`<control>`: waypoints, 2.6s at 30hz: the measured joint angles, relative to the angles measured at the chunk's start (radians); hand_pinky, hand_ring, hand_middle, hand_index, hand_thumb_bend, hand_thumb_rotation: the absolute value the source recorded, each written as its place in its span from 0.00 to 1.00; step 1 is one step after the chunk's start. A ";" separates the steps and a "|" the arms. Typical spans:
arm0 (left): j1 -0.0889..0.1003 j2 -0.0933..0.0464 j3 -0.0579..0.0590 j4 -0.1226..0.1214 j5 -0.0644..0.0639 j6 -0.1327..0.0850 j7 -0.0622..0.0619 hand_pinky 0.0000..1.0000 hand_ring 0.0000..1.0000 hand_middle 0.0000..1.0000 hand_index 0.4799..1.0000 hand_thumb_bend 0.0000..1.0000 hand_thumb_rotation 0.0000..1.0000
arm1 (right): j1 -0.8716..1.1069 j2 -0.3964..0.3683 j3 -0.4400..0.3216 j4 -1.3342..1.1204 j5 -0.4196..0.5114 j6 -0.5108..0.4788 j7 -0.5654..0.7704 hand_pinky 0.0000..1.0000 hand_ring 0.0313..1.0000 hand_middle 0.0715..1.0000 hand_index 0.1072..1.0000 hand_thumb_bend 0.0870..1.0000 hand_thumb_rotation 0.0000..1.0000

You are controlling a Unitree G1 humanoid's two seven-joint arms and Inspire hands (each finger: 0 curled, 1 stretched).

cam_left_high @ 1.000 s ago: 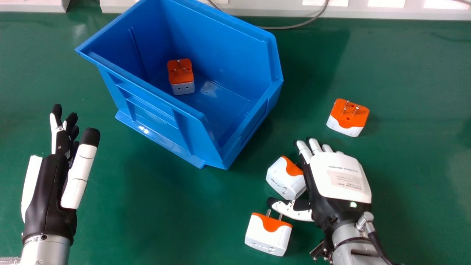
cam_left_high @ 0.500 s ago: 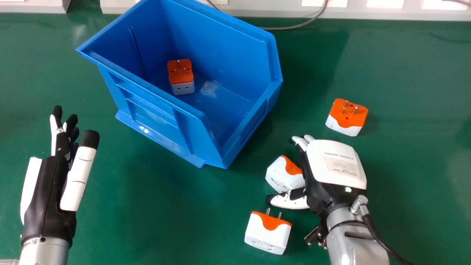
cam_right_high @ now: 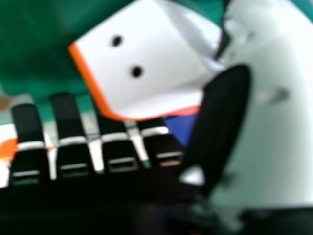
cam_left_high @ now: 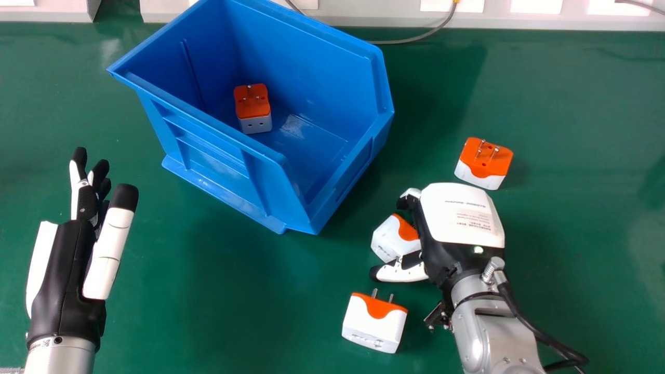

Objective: Pick all objects and put in blue box

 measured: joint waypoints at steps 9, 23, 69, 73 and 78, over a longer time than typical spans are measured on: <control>0.005 0.001 0.012 -0.007 -0.001 0.006 -0.004 1.00 1.00 1.00 1.00 0.85 0.97 | -0.042 -0.004 -0.045 0.001 0.089 -0.023 -0.006 0.27 0.33 0.42 0.51 0.45 0.02; 0.009 0.001 0.015 -0.021 -0.001 0.018 -0.006 1.00 1.00 1.00 1.00 0.85 0.97 | 0.008 -0.005 -0.035 -0.090 0.083 0.031 0.009 0.24 0.33 0.43 0.50 0.45 0.01; 0.021 -0.010 0.005 -0.060 -0.001 0.044 -0.004 1.00 1.00 1.00 1.00 0.85 0.95 | -0.581 0.105 -0.028 0.220 0.123 -0.254 -0.018 0.35 0.43 0.46 0.43 0.44 0.14; 0.035 -0.012 0.003 -0.083 -0.001 0.057 -0.004 1.00 1.00 1.00 1.00 0.85 0.95 | -0.617 0.121 -0.015 0.344 0.149 -0.267 -0.025 0.35 0.43 0.45 0.43 0.45 0.11; 0.051 -0.012 0.003 -0.106 -0.001 0.064 -0.005 1.00 1.00 1.00 1.00 0.85 0.95 | -0.654 0.144 0.007 0.429 0.158 -0.265 -0.026 0.33 0.42 0.44 0.47 0.45 0.03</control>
